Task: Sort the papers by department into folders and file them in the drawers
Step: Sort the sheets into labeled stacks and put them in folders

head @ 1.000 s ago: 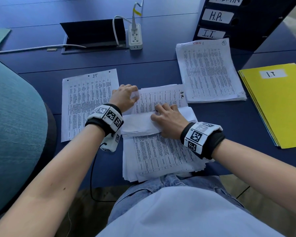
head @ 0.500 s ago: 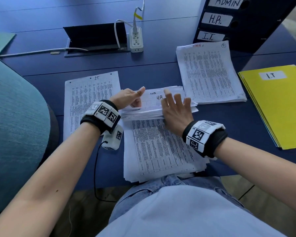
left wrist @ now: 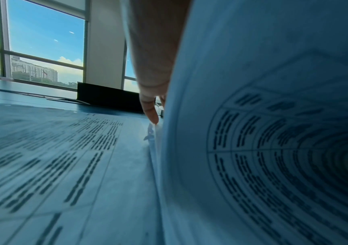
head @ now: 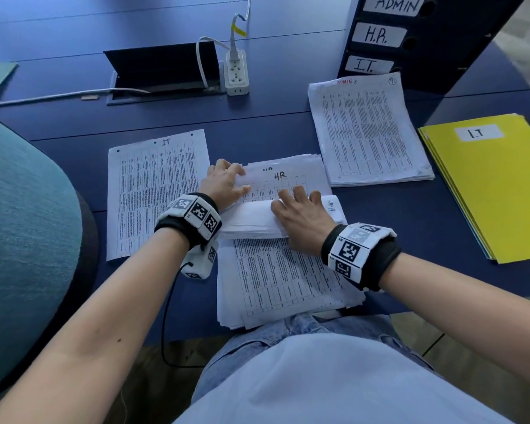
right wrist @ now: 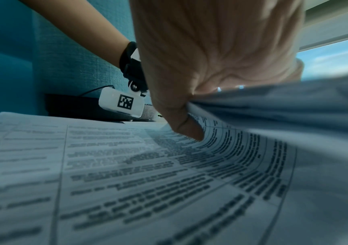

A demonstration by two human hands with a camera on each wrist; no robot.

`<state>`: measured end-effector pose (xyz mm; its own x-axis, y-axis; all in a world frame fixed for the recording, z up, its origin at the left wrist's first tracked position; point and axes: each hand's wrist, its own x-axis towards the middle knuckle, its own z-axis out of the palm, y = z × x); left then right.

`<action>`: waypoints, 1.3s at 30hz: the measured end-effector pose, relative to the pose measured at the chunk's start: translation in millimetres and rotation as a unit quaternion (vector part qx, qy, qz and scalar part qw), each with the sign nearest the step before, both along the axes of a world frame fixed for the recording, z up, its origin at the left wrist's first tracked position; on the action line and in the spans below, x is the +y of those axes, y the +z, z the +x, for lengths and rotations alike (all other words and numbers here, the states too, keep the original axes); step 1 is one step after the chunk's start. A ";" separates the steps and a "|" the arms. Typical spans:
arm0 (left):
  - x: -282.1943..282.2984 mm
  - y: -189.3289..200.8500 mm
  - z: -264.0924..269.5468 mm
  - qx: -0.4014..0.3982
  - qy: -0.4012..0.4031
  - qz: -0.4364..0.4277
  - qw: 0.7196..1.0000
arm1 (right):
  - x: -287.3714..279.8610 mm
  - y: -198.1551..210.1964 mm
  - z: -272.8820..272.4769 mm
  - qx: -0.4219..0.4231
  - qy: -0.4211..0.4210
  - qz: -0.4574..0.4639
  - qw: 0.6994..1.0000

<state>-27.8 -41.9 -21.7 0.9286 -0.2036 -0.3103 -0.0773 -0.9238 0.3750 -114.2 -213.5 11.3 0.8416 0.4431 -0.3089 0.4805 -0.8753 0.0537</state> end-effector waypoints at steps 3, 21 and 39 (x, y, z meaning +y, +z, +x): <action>1.3 5.0 1.8 -0.022 -0.018 -0.015 0.999 | 1.3 -4.1 2.9 0.005 -0.041 0.053 0.998; 5.4 32.3 7.1 0.019 -0.030 -0.080 0.996 | -0.6 0.5 15.8 -0.063 -0.092 0.052 0.992; -3.7 15.7 8.7 -0.081 -0.075 -0.001 0.994 | -1.3 -2.6 22.4 -0.046 -0.034 0.084 0.995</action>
<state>-19.2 -45.6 -6.0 0.9255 -0.3437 -0.1591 -0.2730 -0.8966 0.3486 -91.8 -214.7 8.6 0.8925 0.4231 -0.1563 0.4198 -0.9060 -0.0553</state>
